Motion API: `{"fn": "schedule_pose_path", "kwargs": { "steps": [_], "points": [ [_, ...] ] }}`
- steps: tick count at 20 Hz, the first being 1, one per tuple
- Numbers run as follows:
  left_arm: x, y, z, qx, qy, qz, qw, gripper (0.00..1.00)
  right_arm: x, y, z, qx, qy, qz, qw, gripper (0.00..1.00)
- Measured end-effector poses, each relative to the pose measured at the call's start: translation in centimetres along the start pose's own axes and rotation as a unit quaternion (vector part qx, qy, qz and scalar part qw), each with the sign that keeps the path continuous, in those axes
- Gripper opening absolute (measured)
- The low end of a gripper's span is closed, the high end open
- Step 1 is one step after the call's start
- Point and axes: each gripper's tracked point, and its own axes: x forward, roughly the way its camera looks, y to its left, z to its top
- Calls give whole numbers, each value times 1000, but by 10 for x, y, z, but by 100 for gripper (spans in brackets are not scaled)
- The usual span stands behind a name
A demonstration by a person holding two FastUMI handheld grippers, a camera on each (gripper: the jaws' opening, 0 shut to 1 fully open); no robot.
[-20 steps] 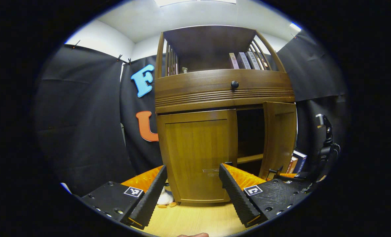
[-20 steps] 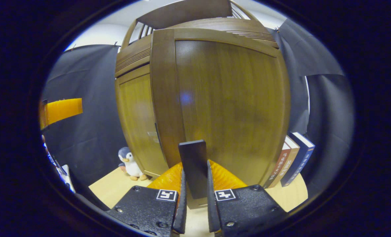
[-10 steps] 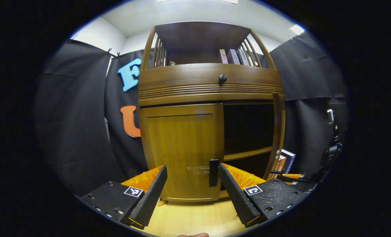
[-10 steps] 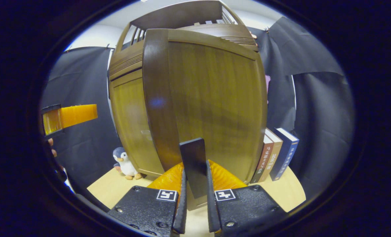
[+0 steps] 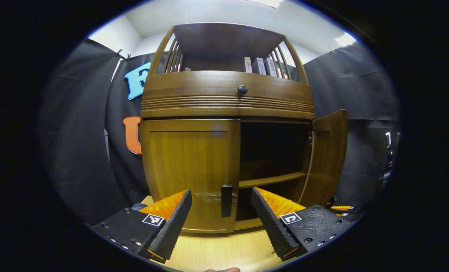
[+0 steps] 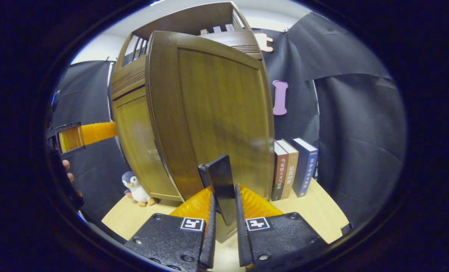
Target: Open the right door of the double-door shoe cabinet with the right hand, and open the left door with the left hand.
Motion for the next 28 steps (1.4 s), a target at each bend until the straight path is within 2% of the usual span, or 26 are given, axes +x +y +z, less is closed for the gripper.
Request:
{"fn": "schedule_pose_path", "kwargs": {
  "steps": [1,2,3,12,13,14,15,16,17,18,19,25,28],
  "points": [
    [1,-3,1,2,-2,-4,1000,95,-3,-6,-2,1,1,-8,1000,26],
    [1,-6,2,5,-5,-8,1000,100,-6,-10,-3,3,1,-15,1000,26],
    [1,-10,3,8,-8,-13,1000,95,-8,-15,-2,5,0,-21,1000,24],
    [0,-27,8,50,-26,-25,998,95,-24,-54,7,23,-23,-74,997,17],
    [1,-27,7,52,-26,-27,998,95,-25,-60,9,21,-27,-82,996,12],
    [1,-29,6,52,-27,-31,998,95,-27,-66,11,21,-32,-90,995,17],
    [2,-32,5,52,-27,-33,998,95,-27,-74,14,20,-38,-98,994,17],
    [3,-36,5,50,-27,-35,998,95,-32,-79,16,20,-42,-107,993,15],
    [6,-39,5,48,-28,-38,998,95,-30,-86,15,20,-41,-118,992,8],
    [8,-43,5,46,-27,-42,998,95,-31,-87,16,21,-43,-119,992,9],
    [11,-47,2,45,-23,-46,998,95,-34,-89,14,19,-42,-119,992,14],
    [22,-53,-8,50,-5,-51,997,95,-42,-99,14,11,-42,-124,991,14],
    [28,-58,-10,53,-3,-56,997,95,-50,-111,14,8,-41,-138,989,14]
  ]
}}
